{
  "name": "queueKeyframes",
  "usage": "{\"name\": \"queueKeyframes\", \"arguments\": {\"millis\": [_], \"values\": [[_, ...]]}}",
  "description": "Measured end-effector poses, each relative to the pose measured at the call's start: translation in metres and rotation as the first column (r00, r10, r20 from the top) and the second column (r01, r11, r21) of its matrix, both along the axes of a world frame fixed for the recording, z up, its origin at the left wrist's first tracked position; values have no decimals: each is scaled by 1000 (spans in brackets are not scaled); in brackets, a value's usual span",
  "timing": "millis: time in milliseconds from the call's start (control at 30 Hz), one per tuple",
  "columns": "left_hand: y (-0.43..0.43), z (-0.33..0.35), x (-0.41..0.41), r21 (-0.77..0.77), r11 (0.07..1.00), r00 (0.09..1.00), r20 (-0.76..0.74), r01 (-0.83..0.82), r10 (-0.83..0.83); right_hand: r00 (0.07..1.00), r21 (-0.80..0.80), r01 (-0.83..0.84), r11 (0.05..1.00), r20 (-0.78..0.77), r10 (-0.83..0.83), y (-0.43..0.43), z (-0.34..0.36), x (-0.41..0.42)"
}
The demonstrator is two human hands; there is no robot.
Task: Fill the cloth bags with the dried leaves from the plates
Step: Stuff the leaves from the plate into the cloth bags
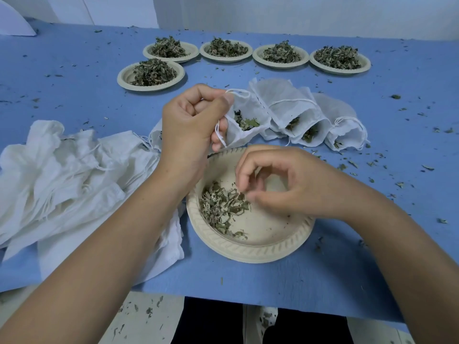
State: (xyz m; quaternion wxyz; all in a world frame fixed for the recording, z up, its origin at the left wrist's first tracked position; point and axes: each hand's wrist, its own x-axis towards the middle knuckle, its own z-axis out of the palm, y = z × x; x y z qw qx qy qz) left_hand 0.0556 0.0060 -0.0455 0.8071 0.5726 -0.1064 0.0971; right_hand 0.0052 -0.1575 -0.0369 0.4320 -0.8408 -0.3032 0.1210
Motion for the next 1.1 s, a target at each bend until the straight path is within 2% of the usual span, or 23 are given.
{"name": "queueKeyframes", "arguments": {"millis": [67,133,200,333,500,567,633,700,767,867,933,1000,1100], "values": [[0,-1,0,11,1000,1000,3,9,-9,997,-194,-67,979,28,74,0,-3,0],[0,-1,-1,16,1000,1000,5,17,-17,988,-309,-137,941,32,154,6,-7,-1],[0,-1,0,19,1000,1000,8,20,-20,984,-287,-143,947,57,166,13,-12,0],[1,-1,0,13,1000,1000,9,12,-12,993,-168,-65,984,82,80,13,-14,3],[0,-2,0,20,1000,1000,13,17,-18,979,-149,-35,988,193,64,11,-16,5],[1,-2,0,19,1000,1000,15,15,-16,981,-44,-48,998,186,55,7,-13,5],[1,-2,0,23,999,999,20,27,-27,992,185,-43,982,124,20,0,-7,5],[0,-3,1,49,997,998,16,54,-55,996,441,-19,897,82,-19,-5,-1,6],[-1,-4,0,112,991,997,14,70,-72,993,624,13,781,83,-83,-7,2,7],[-3,-5,-3,195,977,995,32,86,-94,966,738,77,670,110,-232,-4,1,9],[-6,-4,-5,215,971,991,49,108,-121,939,750,140,646,107,-328,-2,-2,10],[-7,-3,-7,214,968,985,74,134,-153,881,671,191,717,205,-426,0,-6,11],[-6,-3,-9,241,959,977,113,148,-179,702,368,216,904,585,-406,3,-14,14]]}}
